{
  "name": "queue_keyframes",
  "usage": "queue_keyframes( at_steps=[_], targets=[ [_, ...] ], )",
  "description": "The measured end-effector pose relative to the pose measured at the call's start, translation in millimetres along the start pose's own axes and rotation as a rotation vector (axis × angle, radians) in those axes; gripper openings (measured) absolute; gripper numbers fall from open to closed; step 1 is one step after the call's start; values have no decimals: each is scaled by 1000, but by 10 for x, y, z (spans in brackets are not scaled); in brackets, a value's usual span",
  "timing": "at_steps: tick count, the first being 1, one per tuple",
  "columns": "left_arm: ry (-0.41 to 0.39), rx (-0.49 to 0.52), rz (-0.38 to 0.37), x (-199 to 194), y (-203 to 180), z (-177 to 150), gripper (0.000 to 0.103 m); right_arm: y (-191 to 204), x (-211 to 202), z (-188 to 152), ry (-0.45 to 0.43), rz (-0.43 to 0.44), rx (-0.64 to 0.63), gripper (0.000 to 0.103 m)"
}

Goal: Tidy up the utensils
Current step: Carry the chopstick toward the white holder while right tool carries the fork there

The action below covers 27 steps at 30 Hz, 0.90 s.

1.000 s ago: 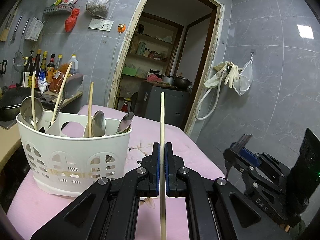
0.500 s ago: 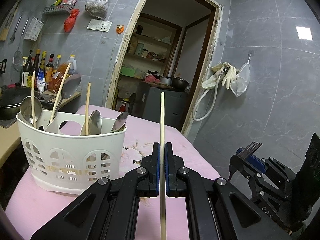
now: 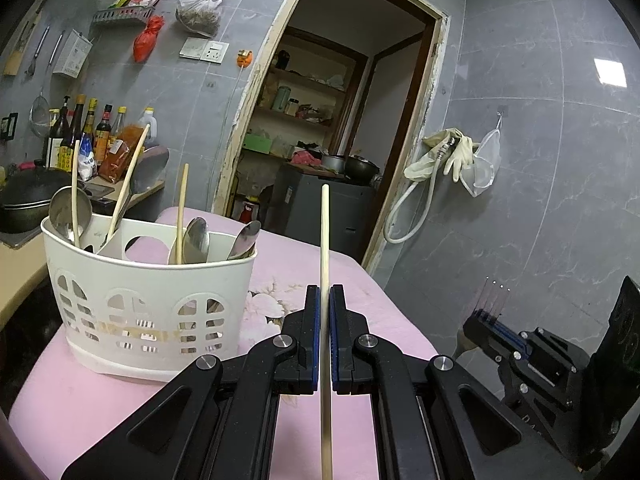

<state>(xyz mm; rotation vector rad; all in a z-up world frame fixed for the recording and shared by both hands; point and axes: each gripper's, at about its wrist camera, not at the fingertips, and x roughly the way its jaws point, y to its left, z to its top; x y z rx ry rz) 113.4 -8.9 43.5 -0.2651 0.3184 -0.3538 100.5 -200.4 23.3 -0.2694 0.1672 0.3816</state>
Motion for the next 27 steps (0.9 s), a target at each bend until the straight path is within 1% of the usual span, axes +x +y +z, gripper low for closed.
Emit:
queue_keyframes(
  at_steps=[5,13,21,27],
  targets=[
    [-4,3,0,-48,1,-16,2,52,-41,-3,-10,-6,-11,1],
    [-12,0,9,-101,18,-4,2,98,-72,44,-54,-35,-41,0],
    [-47,-7,20,-184,74,113,2,103,-75,277,-117,-35,-70,0],
    [-98,-8,31,-261,172,318,2,147,-20,509,-167,-12,-88,0]
  ],
)
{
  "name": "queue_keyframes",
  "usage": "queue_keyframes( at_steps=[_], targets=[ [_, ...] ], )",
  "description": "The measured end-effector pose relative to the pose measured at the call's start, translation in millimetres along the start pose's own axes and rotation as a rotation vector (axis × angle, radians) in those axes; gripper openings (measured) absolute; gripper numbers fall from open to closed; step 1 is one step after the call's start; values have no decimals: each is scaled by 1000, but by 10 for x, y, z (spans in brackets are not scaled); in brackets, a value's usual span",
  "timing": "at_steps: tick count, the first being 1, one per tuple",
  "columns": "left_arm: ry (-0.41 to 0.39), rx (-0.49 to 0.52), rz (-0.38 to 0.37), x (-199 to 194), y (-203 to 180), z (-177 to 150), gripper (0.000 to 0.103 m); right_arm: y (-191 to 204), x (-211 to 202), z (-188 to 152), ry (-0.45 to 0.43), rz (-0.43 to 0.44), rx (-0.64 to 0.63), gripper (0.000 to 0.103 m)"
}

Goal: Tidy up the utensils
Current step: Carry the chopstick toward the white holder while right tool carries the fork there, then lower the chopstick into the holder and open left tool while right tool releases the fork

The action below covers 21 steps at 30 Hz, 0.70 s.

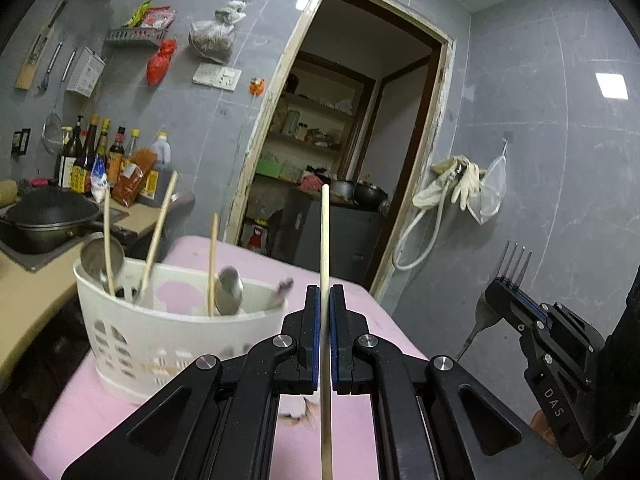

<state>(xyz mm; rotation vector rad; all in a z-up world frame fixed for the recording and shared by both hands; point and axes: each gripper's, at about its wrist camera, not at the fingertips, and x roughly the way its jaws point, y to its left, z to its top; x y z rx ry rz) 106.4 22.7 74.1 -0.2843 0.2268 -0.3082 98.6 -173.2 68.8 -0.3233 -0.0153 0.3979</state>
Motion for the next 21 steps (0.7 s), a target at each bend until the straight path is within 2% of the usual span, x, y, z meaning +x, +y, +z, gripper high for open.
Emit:
queue_keyframes(
  at_steps=[9,15,21],
  targets=[
    [-97,-51,17,-45,424,443,2,104,298,523,-117,60,-3,0],
    [-163,-88,75,-36,828,702,2,196,572,831,-170,108,6,0],
    [-225,-105,132,38,1135,806,2,318,868,1031,-197,144,17,0]
  ],
)
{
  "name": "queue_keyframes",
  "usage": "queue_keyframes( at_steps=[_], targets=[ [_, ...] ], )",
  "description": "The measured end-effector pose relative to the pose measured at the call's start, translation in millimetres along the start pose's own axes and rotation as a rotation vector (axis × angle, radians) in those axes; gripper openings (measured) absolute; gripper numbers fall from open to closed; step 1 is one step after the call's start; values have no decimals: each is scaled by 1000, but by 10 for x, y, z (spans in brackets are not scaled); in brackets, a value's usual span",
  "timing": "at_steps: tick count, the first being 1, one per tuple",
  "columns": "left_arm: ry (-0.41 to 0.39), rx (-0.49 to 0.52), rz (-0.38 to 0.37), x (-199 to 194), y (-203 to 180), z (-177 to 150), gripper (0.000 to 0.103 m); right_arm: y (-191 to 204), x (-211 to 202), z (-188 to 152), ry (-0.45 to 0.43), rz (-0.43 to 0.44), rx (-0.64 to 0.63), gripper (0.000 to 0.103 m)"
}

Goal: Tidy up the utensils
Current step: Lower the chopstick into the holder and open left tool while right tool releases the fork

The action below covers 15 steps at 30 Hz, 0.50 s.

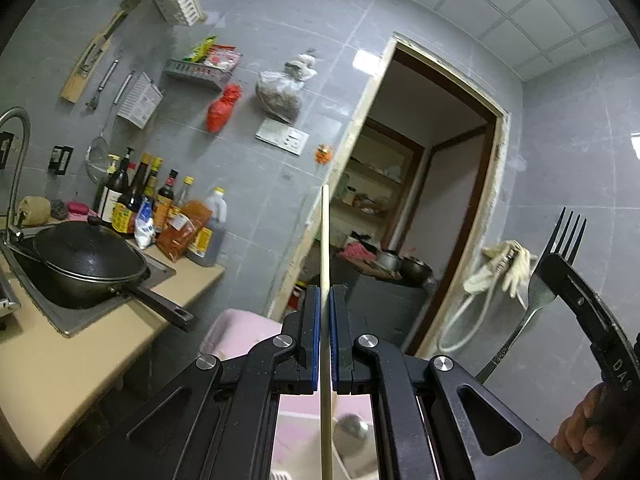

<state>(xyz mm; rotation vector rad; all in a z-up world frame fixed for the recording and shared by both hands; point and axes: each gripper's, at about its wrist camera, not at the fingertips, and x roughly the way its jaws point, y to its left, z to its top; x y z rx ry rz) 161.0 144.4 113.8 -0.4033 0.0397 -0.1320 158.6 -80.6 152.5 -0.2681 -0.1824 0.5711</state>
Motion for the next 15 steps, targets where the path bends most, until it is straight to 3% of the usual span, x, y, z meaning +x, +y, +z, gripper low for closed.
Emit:
queue_keyframes(
  at_steps=[15],
  targets=[
    [-91,39,101,253,289,-274,2,191,529,-472,125,66,32,0]
  ],
)
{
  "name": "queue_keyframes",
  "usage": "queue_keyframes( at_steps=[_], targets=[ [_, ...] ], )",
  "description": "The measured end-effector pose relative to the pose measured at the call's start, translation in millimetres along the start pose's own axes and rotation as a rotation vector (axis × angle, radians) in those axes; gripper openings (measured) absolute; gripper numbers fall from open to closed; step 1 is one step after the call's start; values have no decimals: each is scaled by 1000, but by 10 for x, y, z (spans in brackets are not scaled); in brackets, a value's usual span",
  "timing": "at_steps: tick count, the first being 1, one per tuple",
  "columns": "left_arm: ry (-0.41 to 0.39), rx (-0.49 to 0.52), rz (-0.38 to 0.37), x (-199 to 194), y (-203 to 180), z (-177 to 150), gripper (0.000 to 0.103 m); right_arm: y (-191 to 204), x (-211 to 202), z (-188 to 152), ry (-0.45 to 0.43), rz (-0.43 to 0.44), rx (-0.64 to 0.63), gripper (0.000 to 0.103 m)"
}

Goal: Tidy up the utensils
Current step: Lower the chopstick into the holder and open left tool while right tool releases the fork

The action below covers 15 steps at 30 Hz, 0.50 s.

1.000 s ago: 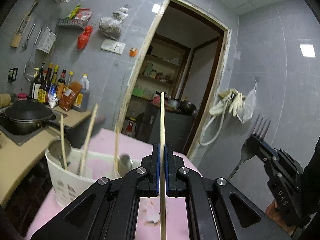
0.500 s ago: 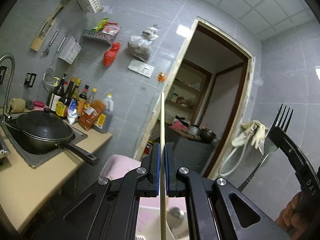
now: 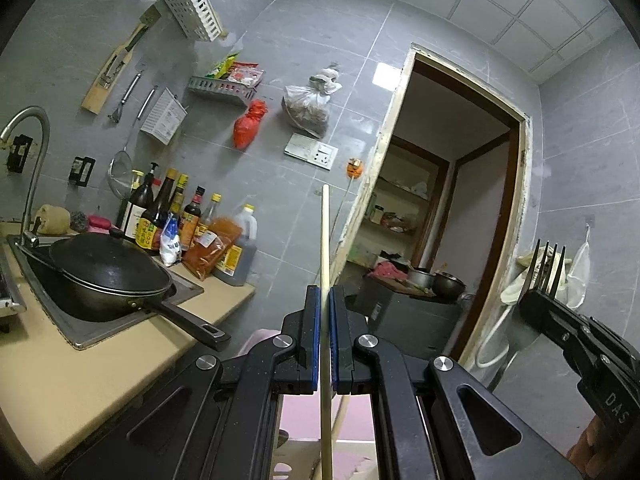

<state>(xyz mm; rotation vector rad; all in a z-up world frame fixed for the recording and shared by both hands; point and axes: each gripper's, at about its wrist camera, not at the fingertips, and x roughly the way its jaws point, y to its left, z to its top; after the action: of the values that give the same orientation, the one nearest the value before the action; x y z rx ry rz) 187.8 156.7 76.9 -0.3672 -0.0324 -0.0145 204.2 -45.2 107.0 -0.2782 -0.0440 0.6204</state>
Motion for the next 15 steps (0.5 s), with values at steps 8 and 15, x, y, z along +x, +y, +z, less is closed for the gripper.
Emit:
queue_keyframes(
  at_steps=[8,15],
  targets=[
    [-85,52,33,-59,-55,-160,2,38,86,-151,34,30,20,0],
    [-80,146,30,-140,-169,-305,2,39,123,-266,68,53,48,0]
  ],
)
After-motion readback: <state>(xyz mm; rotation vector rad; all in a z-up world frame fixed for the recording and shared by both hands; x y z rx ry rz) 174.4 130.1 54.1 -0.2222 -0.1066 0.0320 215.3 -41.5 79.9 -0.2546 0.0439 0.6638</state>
